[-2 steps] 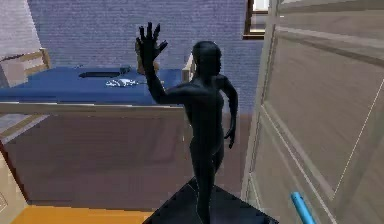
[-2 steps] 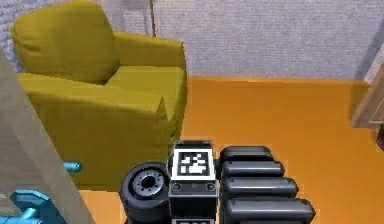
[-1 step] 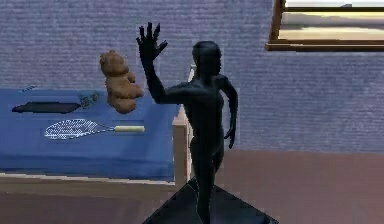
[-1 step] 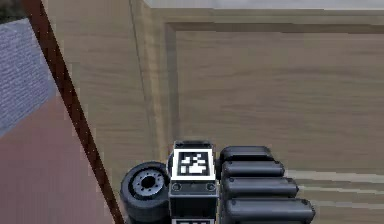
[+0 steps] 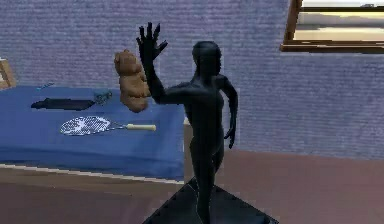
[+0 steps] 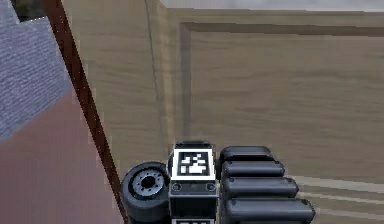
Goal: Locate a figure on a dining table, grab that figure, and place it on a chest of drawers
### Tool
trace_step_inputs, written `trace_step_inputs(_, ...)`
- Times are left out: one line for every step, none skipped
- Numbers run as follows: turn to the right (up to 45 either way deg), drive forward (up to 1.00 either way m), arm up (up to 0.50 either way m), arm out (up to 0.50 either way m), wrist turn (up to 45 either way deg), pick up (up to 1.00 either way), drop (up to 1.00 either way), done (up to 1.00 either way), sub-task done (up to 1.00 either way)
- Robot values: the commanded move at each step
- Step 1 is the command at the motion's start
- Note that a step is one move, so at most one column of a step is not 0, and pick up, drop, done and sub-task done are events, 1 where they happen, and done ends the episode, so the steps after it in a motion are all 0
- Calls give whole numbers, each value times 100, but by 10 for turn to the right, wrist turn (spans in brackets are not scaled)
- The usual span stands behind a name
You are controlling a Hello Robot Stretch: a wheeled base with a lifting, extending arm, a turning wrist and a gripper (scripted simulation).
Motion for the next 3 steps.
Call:
trace_step_inputs(0,30,0,0,0,0,0,0,0)
trace_step_inputs(270,0,0,0,0,0,0,0,0)
trace_step_inputs(0,25,0,0,0,0,0,0,0)
